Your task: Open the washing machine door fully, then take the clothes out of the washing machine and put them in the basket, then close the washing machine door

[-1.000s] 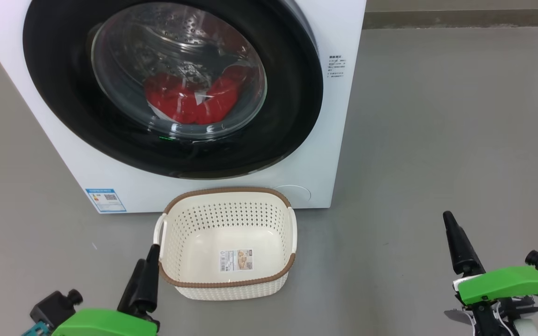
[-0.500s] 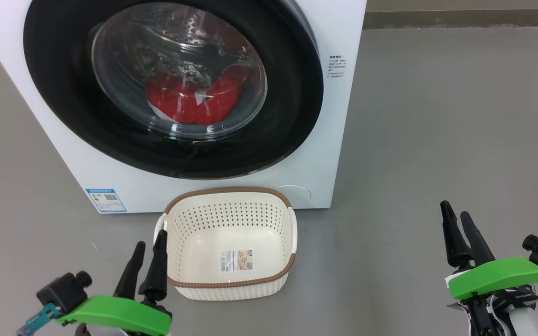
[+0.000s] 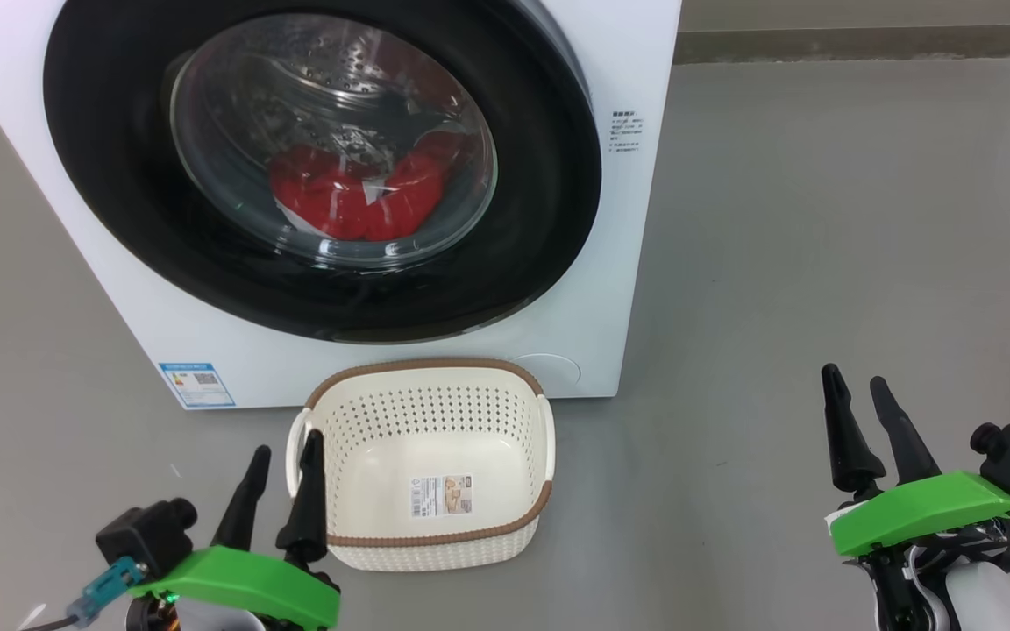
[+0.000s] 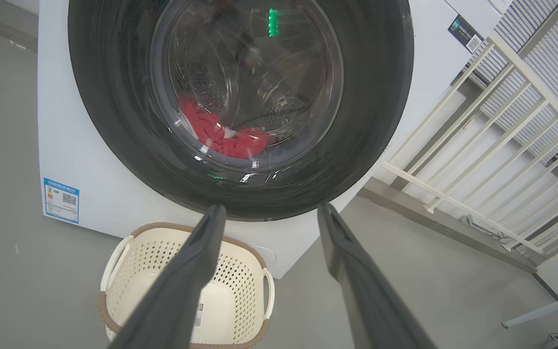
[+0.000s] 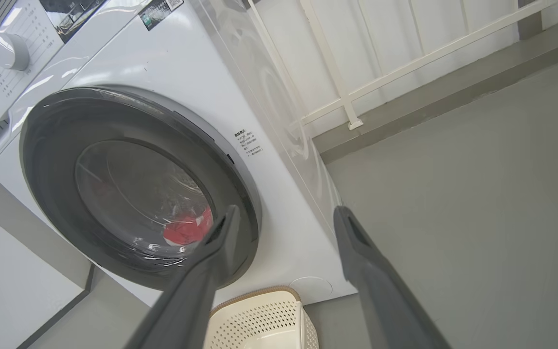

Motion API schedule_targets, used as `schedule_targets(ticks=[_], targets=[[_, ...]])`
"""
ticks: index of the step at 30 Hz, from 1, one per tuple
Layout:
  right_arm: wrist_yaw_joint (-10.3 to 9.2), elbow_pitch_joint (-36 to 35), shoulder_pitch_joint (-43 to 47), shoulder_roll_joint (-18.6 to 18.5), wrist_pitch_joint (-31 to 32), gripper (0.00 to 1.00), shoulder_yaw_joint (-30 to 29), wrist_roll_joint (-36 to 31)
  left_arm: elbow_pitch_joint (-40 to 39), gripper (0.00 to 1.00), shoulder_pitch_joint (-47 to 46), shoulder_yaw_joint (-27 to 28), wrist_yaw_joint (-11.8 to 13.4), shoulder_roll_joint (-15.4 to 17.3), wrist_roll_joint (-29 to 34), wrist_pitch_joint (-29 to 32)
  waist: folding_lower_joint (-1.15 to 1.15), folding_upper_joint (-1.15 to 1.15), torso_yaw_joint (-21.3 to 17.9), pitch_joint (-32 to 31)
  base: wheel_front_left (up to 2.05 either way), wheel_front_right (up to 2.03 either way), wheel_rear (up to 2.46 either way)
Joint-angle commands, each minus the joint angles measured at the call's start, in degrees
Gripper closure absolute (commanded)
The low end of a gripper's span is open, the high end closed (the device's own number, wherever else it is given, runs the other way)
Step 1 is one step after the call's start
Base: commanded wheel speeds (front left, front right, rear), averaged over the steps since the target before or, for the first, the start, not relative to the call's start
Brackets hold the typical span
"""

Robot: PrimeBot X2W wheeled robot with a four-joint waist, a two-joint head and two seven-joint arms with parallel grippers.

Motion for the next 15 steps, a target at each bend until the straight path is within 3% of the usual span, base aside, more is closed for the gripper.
schedule_targets(ticks=[1, 15], targets=[[-0.03, -1.45, -3.22, -0.68, -0.98, 0.00, 1.27, -2.50, -0.89, 0.00, -3.31, 0.77, 0.48, 1.02, 2.15, -1.03, 0.00, 0.00, -0.09, -0.04, 0.00, 0.00, 0.00], [-0.03, -2.72, -5.03, -0.93, -3.33, 0.00, 1.48, -13.27, 2.16, 0.00, -5.94, -1.44, 1.73, 1.17, 12.38, -3.38, 0.00, 0.00, -0.47, -0.17, 0.00, 0.00, 0.00]])
